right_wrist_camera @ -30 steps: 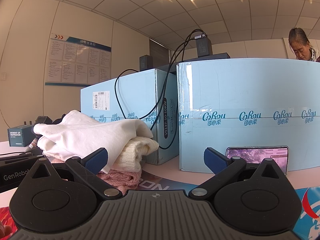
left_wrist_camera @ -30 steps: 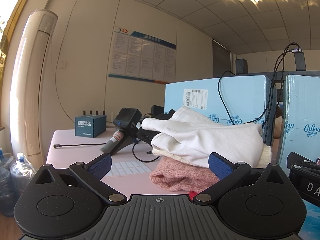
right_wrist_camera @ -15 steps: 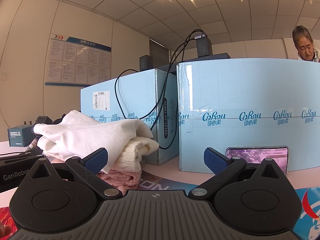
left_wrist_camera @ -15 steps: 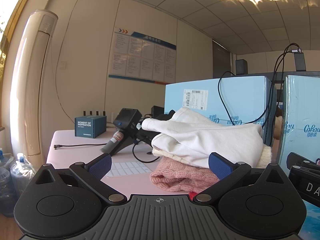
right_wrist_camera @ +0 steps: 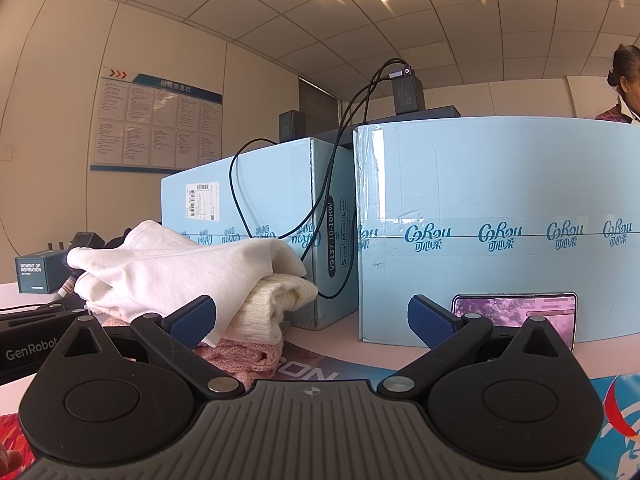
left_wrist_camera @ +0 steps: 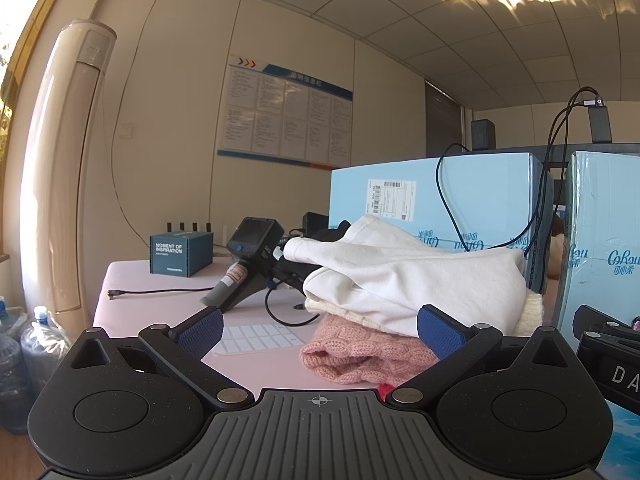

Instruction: Fold clothes

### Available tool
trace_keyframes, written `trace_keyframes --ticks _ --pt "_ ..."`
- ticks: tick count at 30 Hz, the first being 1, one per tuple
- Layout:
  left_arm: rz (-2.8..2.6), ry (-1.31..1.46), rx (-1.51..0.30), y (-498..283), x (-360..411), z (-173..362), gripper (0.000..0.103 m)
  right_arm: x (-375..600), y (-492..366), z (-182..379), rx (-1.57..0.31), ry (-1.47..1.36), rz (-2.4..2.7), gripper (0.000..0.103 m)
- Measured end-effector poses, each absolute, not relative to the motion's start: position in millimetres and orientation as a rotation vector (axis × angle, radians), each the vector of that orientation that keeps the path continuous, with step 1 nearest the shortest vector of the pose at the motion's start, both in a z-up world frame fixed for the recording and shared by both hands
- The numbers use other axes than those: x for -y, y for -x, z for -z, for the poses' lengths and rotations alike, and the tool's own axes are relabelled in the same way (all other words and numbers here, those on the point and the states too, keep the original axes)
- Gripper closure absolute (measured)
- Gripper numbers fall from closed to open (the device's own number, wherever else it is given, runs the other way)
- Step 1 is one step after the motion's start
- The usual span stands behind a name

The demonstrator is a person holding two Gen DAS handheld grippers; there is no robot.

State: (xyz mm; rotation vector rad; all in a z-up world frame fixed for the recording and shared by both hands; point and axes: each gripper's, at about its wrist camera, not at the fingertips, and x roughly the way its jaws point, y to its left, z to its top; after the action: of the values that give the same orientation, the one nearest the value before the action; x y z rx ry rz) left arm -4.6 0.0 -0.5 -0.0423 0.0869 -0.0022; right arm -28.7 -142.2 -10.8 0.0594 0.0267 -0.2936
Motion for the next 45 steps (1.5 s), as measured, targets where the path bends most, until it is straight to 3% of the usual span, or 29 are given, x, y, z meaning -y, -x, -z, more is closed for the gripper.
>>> trace_keyframes --ticks 45 --pt "0.012 0.105 -0.098 3 -9 1 0.0 149 59 8 0.006 -0.109 0.329 0.0"
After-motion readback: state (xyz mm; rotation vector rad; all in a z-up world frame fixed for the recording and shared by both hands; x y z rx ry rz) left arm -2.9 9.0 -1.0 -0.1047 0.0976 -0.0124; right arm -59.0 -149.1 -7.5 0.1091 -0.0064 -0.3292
